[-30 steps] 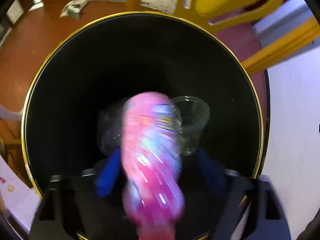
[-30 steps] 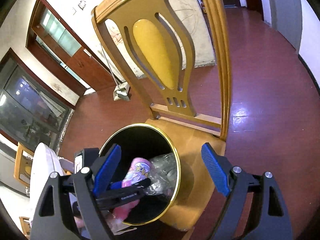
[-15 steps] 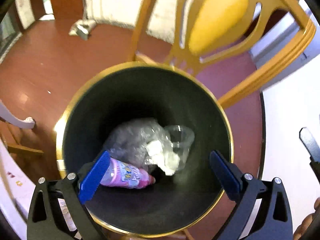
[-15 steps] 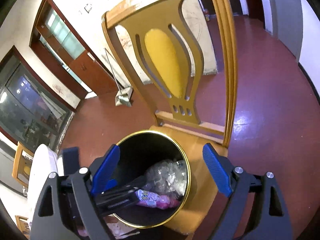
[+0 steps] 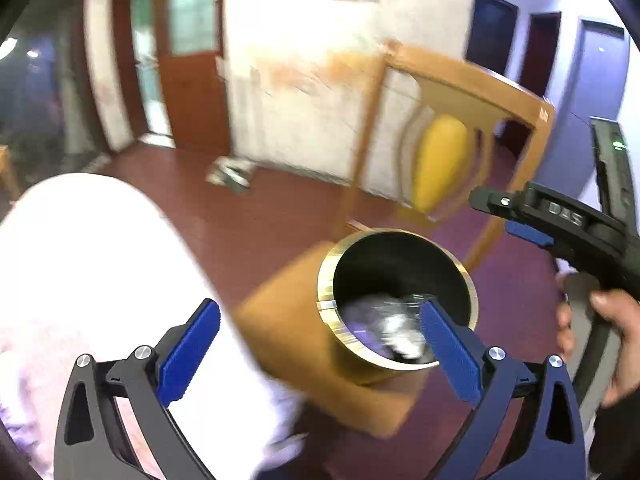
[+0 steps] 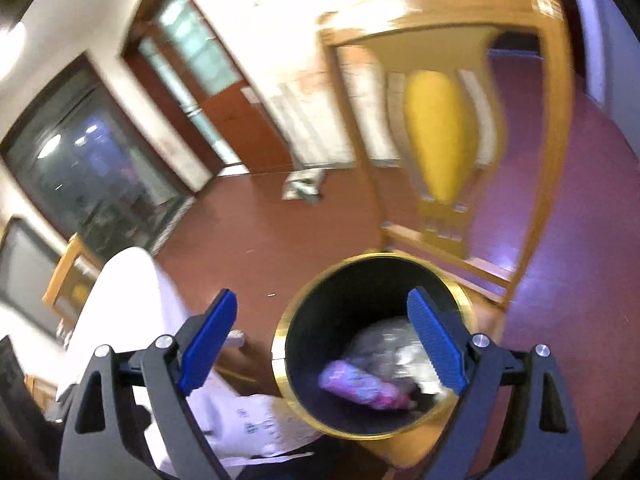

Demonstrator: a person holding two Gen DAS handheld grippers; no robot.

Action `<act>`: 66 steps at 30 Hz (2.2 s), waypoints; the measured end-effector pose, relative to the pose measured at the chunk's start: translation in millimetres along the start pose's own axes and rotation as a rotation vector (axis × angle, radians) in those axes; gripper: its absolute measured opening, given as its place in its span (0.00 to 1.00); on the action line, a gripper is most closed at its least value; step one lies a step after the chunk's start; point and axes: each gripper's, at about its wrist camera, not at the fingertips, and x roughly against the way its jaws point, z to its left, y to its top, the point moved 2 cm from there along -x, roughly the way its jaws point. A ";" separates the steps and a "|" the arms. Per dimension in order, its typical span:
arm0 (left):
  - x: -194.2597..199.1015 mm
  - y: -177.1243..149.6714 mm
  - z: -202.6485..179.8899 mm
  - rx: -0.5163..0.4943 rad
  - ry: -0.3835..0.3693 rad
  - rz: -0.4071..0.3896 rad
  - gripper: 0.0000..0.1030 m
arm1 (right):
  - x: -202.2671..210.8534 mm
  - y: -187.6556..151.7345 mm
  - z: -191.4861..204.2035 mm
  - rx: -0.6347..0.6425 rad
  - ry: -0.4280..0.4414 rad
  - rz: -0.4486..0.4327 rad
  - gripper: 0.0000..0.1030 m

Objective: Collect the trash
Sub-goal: 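Move both tools back over the striped cloth, then grasp the white tissue with the right tool while the left tool grasps the white face mask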

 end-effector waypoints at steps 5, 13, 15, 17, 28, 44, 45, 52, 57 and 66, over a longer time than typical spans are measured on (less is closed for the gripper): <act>100.3 -30.5 72.0 0.136 0.267 -0.092 0.94 | 1.9 -17.6 86.3 0.137 0.168 0.027 0.85; 240.1 -77.3 129.2 0.369 0.654 -0.226 0.94 | 29.8 -75.0 248.2 0.434 0.488 0.099 0.85; 261.0 -84.3 130.6 0.388 0.704 -0.250 0.94 | 45.6 -86.9 282.3 0.500 0.553 0.112 0.85; 283.1 -91.6 133.4 0.411 0.751 -0.279 0.94 | 60.5 -96.8 304.1 0.546 0.595 0.113 0.87; 328.6 -118.3 141.3 0.502 0.754 -0.350 0.94 | 94.1 -138.8 353.1 0.693 0.676 0.125 0.87; 255.2 -175.5 190.6 0.708 0.590 -0.111 0.94 | 34.1 -155.4 390.4 0.720 0.564 0.283 0.87; 247.4 -183.0 197.3 0.738 0.579 -0.082 0.94 | 26.5 -157.0 393.6 0.719 0.556 0.305 0.87; 202.0 -222.8 240.5 0.910 0.493 0.083 0.94 | -40.6 -187.7 429.6 0.792 0.469 0.446 0.69; 198.0 -225.0 250.1 0.912 0.476 0.100 0.94 | -93.6 -216.1 455.6 0.879 0.404 0.546 0.67; 195.0 -233.8 259.2 0.943 0.428 0.140 0.94 | -131.7 -242.7 461.8 0.944 0.349 0.621 0.22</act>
